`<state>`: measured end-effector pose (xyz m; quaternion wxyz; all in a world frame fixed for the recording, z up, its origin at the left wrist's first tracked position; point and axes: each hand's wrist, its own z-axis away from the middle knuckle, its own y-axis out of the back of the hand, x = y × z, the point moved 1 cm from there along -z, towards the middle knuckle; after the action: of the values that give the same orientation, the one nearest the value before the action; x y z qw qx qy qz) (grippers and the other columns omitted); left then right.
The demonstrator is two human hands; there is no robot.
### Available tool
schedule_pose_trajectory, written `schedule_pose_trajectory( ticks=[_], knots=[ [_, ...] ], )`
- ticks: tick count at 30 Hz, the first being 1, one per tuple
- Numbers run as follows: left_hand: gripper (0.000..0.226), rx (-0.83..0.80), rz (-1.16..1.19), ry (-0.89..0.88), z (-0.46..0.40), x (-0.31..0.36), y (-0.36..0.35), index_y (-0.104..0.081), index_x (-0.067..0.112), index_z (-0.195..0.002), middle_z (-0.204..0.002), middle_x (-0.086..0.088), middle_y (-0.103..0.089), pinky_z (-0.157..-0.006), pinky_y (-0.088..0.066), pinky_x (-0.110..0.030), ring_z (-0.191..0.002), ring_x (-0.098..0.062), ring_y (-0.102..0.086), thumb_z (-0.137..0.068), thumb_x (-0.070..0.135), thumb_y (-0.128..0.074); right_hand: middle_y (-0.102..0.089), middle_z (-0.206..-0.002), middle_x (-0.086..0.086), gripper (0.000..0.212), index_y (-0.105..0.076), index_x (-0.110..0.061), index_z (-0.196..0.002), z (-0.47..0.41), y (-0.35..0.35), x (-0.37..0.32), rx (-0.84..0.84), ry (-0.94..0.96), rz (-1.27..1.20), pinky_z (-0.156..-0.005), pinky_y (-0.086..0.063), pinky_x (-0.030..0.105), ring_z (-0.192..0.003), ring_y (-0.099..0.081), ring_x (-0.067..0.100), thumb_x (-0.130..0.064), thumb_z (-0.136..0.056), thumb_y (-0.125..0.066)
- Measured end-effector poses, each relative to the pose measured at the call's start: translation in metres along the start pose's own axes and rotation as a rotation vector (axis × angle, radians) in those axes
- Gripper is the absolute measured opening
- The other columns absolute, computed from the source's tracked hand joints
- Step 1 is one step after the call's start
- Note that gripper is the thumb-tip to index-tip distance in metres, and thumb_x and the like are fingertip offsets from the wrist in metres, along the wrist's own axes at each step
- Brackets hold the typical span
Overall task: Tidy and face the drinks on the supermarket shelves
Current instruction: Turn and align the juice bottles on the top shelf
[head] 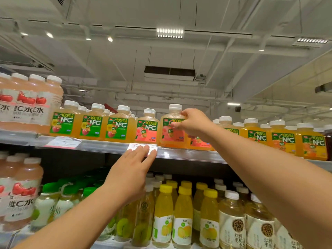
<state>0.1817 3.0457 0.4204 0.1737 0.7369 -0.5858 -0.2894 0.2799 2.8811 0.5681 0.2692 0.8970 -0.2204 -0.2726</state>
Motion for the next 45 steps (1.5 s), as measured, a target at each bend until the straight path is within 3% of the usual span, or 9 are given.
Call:
schedule_pose_trajectory(
  ticks=[2, 6, 14, 19, 21, 26, 29, 32, 45],
  knots=[
    [0.087, 0.011, 0.003, -0.003, 0.0, -0.002, -0.001, 0.0, 0.027, -0.154, -0.16, 0.002, -0.007, -0.118, -0.011, -0.031, -0.145, -0.021, -0.009, -0.087, 0.027, -0.056, -0.067, -0.09, 0.007, 0.062, -0.054, -0.015, -0.133, -0.005, -0.008, 0.004, -0.021, -0.019, 0.057, -0.052, -0.047, 0.029, -0.059, -0.056, 0.019, -0.045, -0.083, -0.073],
    [0.089, 0.03, -0.003, -0.011, 0.0, -0.003, -0.005, 0.001, 0.028, -0.154, -0.16, 0.001, -0.006, -0.119, -0.008, -0.032, -0.146, -0.022, -0.007, -0.086, 0.029, -0.056, -0.07, -0.1, 0.007, 0.049, -0.062, -0.014, -0.119, -0.01, -0.015, 0.01, -0.026, -0.027, 0.143, -0.075, -0.057, 0.038, -0.086, -0.066, 0.025, -0.05, -0.086, -0.066],
    [0.092, 0.069, -0.035, -0.008, 0.002, -0.001, -0.012, 0.009, 0.027, -0.153, -0.161, 0.001, 0.001, -0.118, 0.004, -0.031, -0.147, -0.022, -0.001, -0.085, 0.032, -0.053, -0.071, -0.083, 0.008, 0.045, -0.061, -0.013, -0.106, -0.006, -0.016, 0.005, -0.054, 0.005, 0.379, -0.051, -0.047, 0.027, -0.068, -0.067, 0.02, -0.055, -0.091, -0.056],
    [0.094, 0.081, -0.038, 0.004, 0.002, -0.001, -0.014, 0.01, 0.028, -0.153, -0.162, 0.0, 0.001, -0.115, 0.006, -0.03, -0.147, -0.022, -0.001, -0.084, 0.032, -0.053, -0.063, -0.126, 0.005, 0.048, -0.058, -0.017, -0.126, -0.003, 0.027, 0.021, 0.277, 0.103, 0.268, -0.092, -0.047, 0.036, -0.113, -0.058, 0.023, -0.047, -0.089, -0.063],
    [0.095, 0.076, -0.046, 0.005, 0.001, 0.0, -0.015, 0.012, 0.028, -0.153, -0.161, 0.0, 0.002, -0.117, 0.005, -0.032, -0.147, -0.022, -0.001, -0.083, 0.033, -0.053, -0.066, -0.115, 0.007, 0.048, -0.055, -0.015, -0.122, -0.002, 0.047, 0.037, 0.312, 0.001, 0.281, -0.087, -0.053, 0.042, -0.101, -0.063, 0.025, -0.045, -0.086, -0.065],
    [0.097, 0.078, -0.057, 0.023, 0.002, 0.002, -0.018, 0.016, 0.027, -0.152, -0.161, 0.0, 0.005, -0.119, 0.003, -0.035, -0.147, -0.023, 0.002, -0.084, 0.035, -0.052, -0.069, -0.07, 0.011, 0.047, -0.047, -0.009, -0.09, 0.004, 0.039, 0.054, -0.033, -0.227, 0.261, -0.047, -0.055, 0.032, -0.052, -0.067, 0.023, -0.044, -0.079, -0.077],
    [0.097, 0.081, -0.053, 0.025, 0.003, 0.003, -0.018, 0.016, 0.027, -0.152, -0.161, 0.002, 0.006, -0.119, 0.004, -0.035, -0.147, -0.022, 0.002, -0.084, 0.035, -0.053, -0.07, -0.064, 0.007, 0.039, -0.057, -0.008, -0.091, 0.0, 0.037, 0.057, -0.005, -0.211, 0.383, -0.053, -0.057, 0.034, -0.058, -0.07, 0.024, -0.043, -0.083, -0.074],
    [0.098, 0.082, -0.04, 0.028, 0.003, 0.003, -0.016, 0.016, 0.028, -0.152, -0.162, 0.002, 0.007, -0.118, 0.006, -0.034, -0.148, -0.022, 0.003, -0.084, 0.034, -0.055, -0.071, -0.079, 0.008, 0.035, -0.065, -0.012, -0.1, -0.004, 0.039, 0.061, 0.01, -0.173, 0.401, -0.063, -0.057, 0.035, -0.065, -0.069, 0.024, -0.042, -0.085, -0.071],
    [0.1, 0.094, -0.054, 0.036, 0.004, 0.004, -0.018, 0.017, 0.028, -0.151, -0.161, 0.0, 0.008, -0.113, 0.013, -0.033, -0.147, -0.023, 0.006, -0.083, 0.032, -0.056, -0.072, -0.084, 0.013, 0.044, -0.055, -0.019, -0.128, -0.015, 0.044, 0.072, -0.059, -0.222, 0.234, -0.06, -0.062, 0.042, -0.065, -0.071, 0.027, -0.035, -0.09, -0.068]
  ],
)
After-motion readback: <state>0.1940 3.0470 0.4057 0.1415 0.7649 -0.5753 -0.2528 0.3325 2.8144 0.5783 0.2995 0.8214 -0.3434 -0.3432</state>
